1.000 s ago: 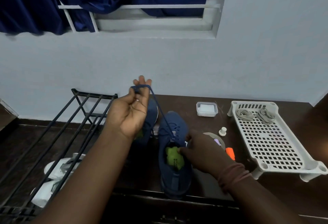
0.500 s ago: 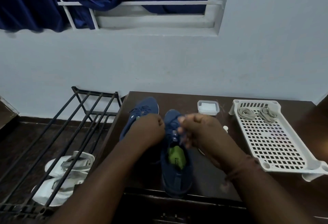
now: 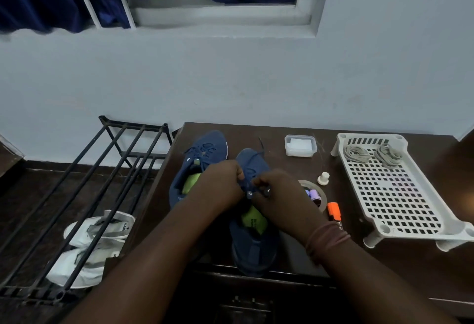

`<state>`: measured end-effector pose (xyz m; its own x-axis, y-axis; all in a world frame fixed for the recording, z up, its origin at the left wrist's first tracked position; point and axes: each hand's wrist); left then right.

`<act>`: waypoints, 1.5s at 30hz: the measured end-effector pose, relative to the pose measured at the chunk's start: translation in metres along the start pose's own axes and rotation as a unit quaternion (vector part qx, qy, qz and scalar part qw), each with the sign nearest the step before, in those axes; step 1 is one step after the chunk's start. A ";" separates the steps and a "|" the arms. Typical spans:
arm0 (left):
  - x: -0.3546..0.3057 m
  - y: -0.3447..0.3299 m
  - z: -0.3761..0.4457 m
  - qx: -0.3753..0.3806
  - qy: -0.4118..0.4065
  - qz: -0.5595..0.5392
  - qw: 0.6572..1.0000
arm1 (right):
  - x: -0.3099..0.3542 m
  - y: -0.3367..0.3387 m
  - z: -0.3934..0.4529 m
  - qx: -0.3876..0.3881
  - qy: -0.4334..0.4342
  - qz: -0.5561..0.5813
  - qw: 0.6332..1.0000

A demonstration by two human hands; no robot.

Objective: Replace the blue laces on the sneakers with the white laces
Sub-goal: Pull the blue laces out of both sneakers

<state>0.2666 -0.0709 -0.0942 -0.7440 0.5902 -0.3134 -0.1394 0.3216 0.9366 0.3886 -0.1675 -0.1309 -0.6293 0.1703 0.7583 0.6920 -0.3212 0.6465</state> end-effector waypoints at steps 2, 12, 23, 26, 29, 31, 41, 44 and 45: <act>0.002 0.000 0.001 -0.005 0.000 0.005 1.000 | 0.000 -0.005 -0.001 -0.016 0.001 -0.046 0.999; 0.003 -0.009 0.001 -0.036 0.037 -0.027 0.998 | 0.002 0.023 0.013 0.034 -0.149 0.408 0.900; -0.002 0.000 0.005 0.069 0.048 -0.218 0.972 | 0.037 0.098 0.005 -0.107 0.062 0.657 0.743; -0.004 0.023 0.003 0.085 0.099 -0.487 0.863 | 0.019 0.084 0.001 -0.116 -0.034 0.370 0.921; 0.009 0.051 0.002 0.000 0.076 -0.656 0.751 | 0.007 0.060 -0.013 0.041 -0.115 0.103 0.987; 0.021 0.059 0.006 -0.063 0.099 -0.678 0.726 | 0.004 0.048 -0.017 0.065 -0.132 0.031 0.989; 0.007 -0.009 0.005 0.057 0.017 -0.056 0.997 | -0.002 0.009 -0.013 0.005 -0.108 0.025 0.994; 0.020 -0.010 0.011 0.071 0.051 -0.045 0.995 | -0.013 0.014 -0.013 -0.007 -0.179 0.047 0.983; 0.024 -0.009 0.013 0.081 0.061 -0.042 0.994 | -0.018 0.016 -0.013 -0.011 -0.212 0.078 0.974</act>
<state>0.2583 -0.0501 -0.1127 -0.8093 0.4655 -0.3582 -0.1040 0.4867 0.8674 0.4063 -0.1878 -0.1349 -0.3104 0.4860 0.8170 0.7571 -0.3932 0.5216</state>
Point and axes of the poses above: each hand's wrist, its own z-axis towards the middle knuckle, its own y-axis out of the back of the hand, x = y × z, and after that the axes turned 11 degrees about z, right-handed
